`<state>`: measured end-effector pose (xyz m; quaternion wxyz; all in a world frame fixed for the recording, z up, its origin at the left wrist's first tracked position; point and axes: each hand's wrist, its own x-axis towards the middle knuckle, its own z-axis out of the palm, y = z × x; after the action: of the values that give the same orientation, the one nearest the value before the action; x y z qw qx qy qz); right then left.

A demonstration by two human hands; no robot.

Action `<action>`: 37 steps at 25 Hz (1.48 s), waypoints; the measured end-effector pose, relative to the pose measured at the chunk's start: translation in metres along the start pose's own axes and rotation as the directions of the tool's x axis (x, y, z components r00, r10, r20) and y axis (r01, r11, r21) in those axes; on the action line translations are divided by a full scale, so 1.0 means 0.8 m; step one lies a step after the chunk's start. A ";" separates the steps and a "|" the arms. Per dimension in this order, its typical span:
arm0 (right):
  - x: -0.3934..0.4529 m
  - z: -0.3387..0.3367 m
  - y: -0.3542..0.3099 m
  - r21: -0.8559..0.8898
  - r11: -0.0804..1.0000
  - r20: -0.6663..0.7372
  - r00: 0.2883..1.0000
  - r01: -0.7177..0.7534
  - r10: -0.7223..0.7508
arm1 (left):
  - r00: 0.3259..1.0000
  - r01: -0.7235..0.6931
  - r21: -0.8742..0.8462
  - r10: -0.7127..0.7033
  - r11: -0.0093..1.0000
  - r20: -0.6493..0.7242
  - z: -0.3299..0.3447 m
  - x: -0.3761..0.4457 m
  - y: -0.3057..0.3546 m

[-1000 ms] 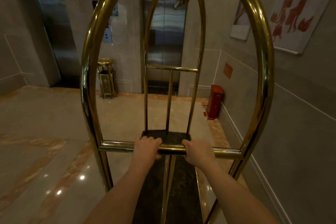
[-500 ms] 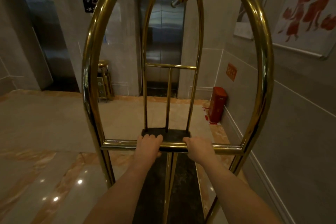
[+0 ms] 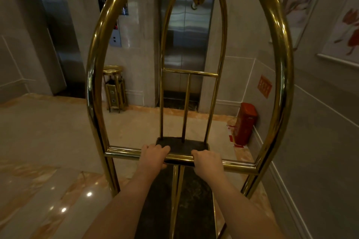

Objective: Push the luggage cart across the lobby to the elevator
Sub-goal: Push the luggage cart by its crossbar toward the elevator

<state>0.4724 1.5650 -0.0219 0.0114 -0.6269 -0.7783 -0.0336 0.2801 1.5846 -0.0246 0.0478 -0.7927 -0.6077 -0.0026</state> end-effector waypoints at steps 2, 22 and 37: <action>0.030 0.003 0.013 0.002 1.000 0.002 1.000 0.011 -0.011 | 1.000 -0.001 0.001 0.001 1.000 -0.006 0.002 0.030 -0.003; 0.312 0.024 0.109 0.010 0.999 -0.047 0.998 -0.050 0.050 | 0.993 -0.098 0.020 0.099 0.995 -0.066 0.028 0.337 -0.053; 0.517 0.032 0.195 0.019 0.999 -0.082 0.996 -0.028 0.030 | 0.987 -0.122 -0.040 0.117 0.992 -0.107 0.048 0.563 -0.076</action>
<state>0.5370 2.0026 -0.0167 0.0493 -0.6361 -0.7683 -0.0522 0.3368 2.0370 -0.0301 0.0613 -0.8274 -0.5556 -0.0551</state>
